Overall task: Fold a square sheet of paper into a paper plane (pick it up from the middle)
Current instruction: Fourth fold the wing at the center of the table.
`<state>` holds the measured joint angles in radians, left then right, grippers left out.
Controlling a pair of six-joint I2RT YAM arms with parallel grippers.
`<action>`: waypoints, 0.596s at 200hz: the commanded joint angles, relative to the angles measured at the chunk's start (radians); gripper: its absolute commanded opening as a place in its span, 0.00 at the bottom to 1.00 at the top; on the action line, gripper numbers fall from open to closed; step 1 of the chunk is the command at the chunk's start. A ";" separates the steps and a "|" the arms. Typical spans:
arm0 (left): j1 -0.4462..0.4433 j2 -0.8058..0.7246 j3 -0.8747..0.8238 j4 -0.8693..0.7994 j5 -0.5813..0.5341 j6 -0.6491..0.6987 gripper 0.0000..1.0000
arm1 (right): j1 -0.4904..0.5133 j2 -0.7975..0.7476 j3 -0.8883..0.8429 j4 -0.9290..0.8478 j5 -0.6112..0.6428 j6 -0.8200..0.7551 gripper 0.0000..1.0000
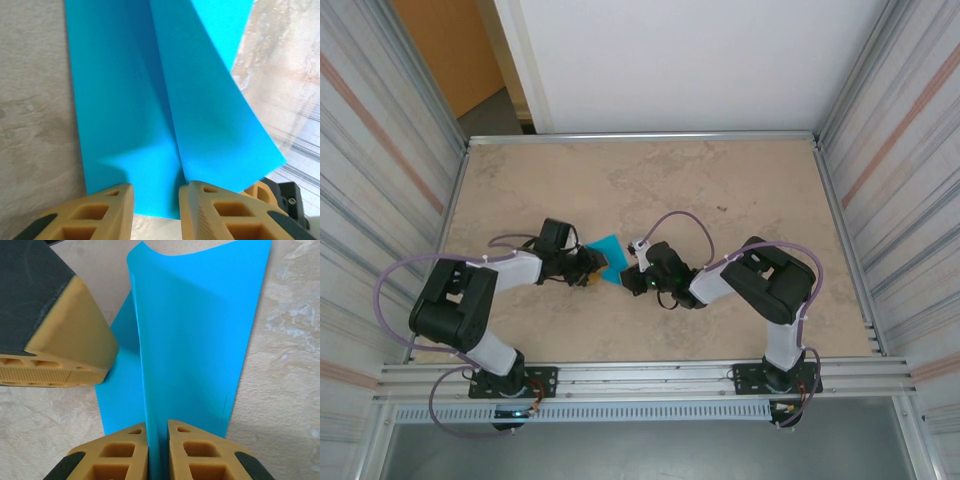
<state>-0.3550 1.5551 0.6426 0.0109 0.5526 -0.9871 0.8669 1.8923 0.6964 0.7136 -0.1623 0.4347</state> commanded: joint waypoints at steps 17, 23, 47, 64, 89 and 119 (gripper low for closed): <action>-0.003 -0.047 0.041 -0.021 -0.010 0.079 0.38 | -0.017 0.019 -0.018 0.032 -0.037 0.045 0.14; -0.004 -0.042 0.046 -0.022 -0.006 0.086 0.38 | -0.017 0.019 -0.019 0.033 -0.037 0.045 0.14; -0.001 -0.020 0.064 -0.032 0.004 0.099 0.39 | -0.017 0.021 -0.017 0.032 -0.039 0.047 0.14; 0.000 -0.014 0.080 -0.048 -0.002 0.106 0.39 | -0.016 0.021 -0.021 0.031 -0.042 0.047 0.14; -0.001 0.025 0.098 -0.070 -0.003 0.119 0.41 | -0.017 0.024 -0.017 0.029 -0.040 0.046 0.15; -0.002 0.077 0.098 -0.058 0.004 0.113 0.43 | -0.017 0.018 -0.011 0.017 -0.042 0.047 0.16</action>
<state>-0.3550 1.5974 0.7277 -0.0216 0.5529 -0.8951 0.8551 1.8957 0.6888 0.7361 -0.1883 0.4637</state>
